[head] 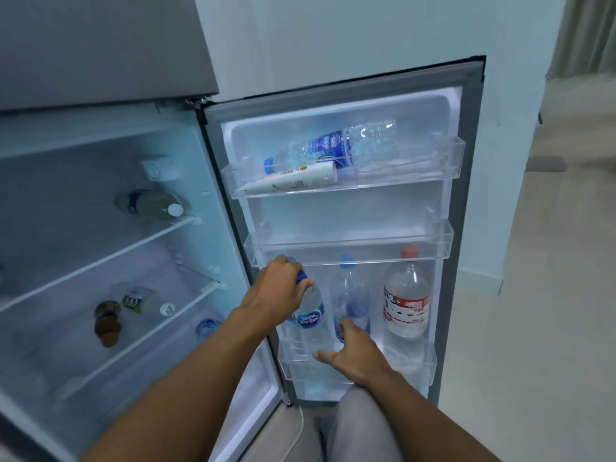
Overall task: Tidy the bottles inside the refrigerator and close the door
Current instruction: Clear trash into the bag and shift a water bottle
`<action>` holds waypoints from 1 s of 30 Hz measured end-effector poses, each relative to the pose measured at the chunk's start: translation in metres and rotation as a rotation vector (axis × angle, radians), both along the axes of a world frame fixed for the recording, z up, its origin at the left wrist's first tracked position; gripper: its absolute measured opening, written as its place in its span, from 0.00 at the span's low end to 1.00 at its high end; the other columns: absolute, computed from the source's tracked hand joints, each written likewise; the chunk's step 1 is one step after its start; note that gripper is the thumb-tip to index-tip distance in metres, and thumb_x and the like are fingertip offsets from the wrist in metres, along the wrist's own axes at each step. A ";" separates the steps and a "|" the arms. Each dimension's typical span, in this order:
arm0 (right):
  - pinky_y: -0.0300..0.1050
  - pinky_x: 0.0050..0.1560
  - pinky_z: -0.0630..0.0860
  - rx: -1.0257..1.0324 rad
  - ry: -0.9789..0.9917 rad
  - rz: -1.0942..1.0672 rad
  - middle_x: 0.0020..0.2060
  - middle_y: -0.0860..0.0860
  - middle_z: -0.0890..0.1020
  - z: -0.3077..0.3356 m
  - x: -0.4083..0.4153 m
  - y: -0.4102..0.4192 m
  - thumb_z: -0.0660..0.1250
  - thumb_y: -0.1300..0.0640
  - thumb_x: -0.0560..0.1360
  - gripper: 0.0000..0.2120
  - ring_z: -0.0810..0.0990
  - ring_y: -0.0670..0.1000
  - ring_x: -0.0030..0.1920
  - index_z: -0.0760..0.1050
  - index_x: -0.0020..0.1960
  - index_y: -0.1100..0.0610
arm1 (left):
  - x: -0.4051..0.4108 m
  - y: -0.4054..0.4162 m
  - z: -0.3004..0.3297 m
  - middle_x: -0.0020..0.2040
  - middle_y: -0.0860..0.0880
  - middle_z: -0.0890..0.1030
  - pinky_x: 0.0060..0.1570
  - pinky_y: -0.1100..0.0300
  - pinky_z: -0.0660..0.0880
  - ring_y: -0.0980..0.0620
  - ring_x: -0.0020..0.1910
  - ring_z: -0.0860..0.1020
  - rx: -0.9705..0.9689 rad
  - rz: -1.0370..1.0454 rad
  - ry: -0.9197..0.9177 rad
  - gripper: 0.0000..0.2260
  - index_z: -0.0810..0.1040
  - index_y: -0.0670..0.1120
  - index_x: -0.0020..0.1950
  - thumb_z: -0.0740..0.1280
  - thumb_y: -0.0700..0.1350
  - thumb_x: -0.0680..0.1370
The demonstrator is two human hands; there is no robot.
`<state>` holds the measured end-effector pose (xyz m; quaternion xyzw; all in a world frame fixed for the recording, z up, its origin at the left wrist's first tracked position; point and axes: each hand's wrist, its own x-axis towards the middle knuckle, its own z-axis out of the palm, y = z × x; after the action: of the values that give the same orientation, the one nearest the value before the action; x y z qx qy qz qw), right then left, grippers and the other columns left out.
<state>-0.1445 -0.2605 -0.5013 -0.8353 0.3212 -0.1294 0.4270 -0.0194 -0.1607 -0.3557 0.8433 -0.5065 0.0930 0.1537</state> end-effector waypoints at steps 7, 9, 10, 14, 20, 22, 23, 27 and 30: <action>0.49 0.62 0.76 -0.021 -0.058 0.134 0.63 0.46 0.77 0.010 0.029 0.029 0.73 0.34 0.63 0.38 0.77 0.49 0.61 0.66 0.68 0.45 | 0.010 0.032 0.032 0.40 0.45 0.77 0.42 0.55 0.71 0.45 0.42 0.76 -0.044 0.122 0.020 0.16 0.81 0.42 0.45 0.66 0.55 0.79; 0.50 0.65 0.74 -0.031 -0.071 0.140 0.66 0.48 0.75 0.013 0.033 0.035 0.72 0.36 0.67 0.36 0.76 0.51 0.64 0.64 0.70 0.46 | 0.016 0.045 0.038 0.39 0.46 0.78 0.42 0.57 0.70 0.46 0.41 0.76 -0.057 0.149 0.047 0.16 0.82 0.42 0.45 0.67 0.55 0.78; 0.50 0.66 0.72 -0.034 -0.082 0.147 0.67 0.49 0.73 0.016 0.034 0.038 0.72 0.38 0.69 0.35 0.74 0.52 0.65 0.64 0.71 0.46 | 0.020 0.053 0.041 0.39 0.46 0.77 0.42 0.57 0.70 0.46 0.42 0.76 -0.068 0.161 0.059 0.16 0.82 0.42 0.45 0.67 0.55 0.78; 0.43 0.65 0.68 -0.056 -0.163 0.201 0.66 0.49 0.70 0.028 0.038 0.042 0.74 0.47 0.73 0.29 0.72 0.50 0.66 0.66 0.70 0.47 | 0.031 0.085 0.055 0.41 0.47 0.77 0.41 0.56 0.70 0.46 0.43 0.75 -0.065 0.215 0.136 0.14 0.78 0.42 0.47 0.67 0.53 0.78; 0.47 0.72 0.63 -0.143 -0.121 0.399 0.70 0.51 0.70 0.062 0.067 0.049 0.73 0.49 0.74 0.32 0.68 0.51 0.71 0.65 0.75 0.48 | 0.041 0.145 0.068 0.55 0.45 0.76 0.43 0.53 0.83 0.48 0.48 0.80 -0.125 0.235 0.577 0.19 0.78 0.47 0.60 0.75 0.51 0.72; 0.44 0.71 0.62 -0.174 -0.120 0.466 0.70 0.51 0.71 0.078 0.082 0.053 0.72 0.51 0.75 0.32 0.69 0.51 0.71 0.65 0.75 0.49 | 0.051 0.164 0.068 0.62 0.49 0.77 0.54 0.55 0.79 0.50 0.57 0.78 0.040 0.256 0.402 0.32 0.76 0.52 0.66 0.81 0.56 0.64; 0.43 0.71 0.63 -0.181 -0.117 0.500 0.70 0.51 0.71 0.086 0.089 0.054 0.72 0.51 0.75 0.31 0.69 0.51 0.71 0.65 0.75 0.49 | 0.055 0.174 0.067 0.65 0.51 0.77 0.61 0.56 0.75 0.51 0.61 0.77 0.088 0.271 0.322 0.38 0.75 0.53 0.68 0.82 0.57 0.61; 0.43 0.72 0.61 -0.238 -0.133 0.611 0.72 0.48 0.68 0.116 0.122 0.066 0.71 0.53 0.76 0.31 0.67 0.49 0.72 0.64 0.76 0.48 | 0.064 0.206 0.062 0.67 0.55 0.77 0.67 0.55 0.71 0.53 0.67 0.74 0.008 0.347 0.257 0.47 0.69 0.58 0.73 0.79 0.65 0.56; 0.40 0.72 0.59 -0.296 -0.177 0.655 0.73 0.51 0.68 0.134 0.149 0.076 0.71 0.54 0.76 0.31 0.67 0.51 0.73 0.65 0.76 0.50 | 0.071 0.224 0.055 0.58 0.53 0.82 0.58 0.62 0.72 0.54 0.58 0.78 -0.118 0.380 0.157 0.34 0.79 0.57 0.63 0.77 0.65 0.59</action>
<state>0.0045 -0.1848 -0.3673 -0.9321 -0.0234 -0.1029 0.3466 0.0514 0.0629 -0.3011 0.9179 -0.3184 0.0840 0.2212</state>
